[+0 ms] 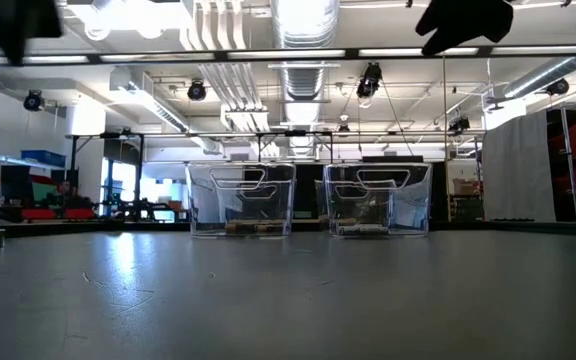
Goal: Sort batteries
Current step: Put the black battery into the left transparent bin
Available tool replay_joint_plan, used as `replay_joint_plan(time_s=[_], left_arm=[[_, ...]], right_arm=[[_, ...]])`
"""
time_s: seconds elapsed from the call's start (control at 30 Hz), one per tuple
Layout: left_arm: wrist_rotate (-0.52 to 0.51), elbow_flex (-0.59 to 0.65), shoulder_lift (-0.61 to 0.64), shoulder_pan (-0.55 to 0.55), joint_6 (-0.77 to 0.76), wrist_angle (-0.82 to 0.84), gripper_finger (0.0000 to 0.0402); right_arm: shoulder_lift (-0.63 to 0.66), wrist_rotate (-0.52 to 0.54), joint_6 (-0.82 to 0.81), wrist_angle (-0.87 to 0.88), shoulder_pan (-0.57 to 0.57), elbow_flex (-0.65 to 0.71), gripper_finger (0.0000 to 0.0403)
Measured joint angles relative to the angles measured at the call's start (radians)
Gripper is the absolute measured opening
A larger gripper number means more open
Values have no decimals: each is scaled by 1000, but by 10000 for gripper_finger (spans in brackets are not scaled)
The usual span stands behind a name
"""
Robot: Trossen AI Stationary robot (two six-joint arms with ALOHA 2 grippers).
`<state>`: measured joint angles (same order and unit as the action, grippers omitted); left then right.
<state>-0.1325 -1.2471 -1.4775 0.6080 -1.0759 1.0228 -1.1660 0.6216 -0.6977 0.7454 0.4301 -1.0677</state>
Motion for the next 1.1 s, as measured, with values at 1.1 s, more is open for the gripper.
replay_joint_plan(time_s=[1.1], left_arm=[[398, 426, -121, 374, -268, -81, 156]], right_arm=[[-714, -126, -36, 75, 28, -596, 219]])
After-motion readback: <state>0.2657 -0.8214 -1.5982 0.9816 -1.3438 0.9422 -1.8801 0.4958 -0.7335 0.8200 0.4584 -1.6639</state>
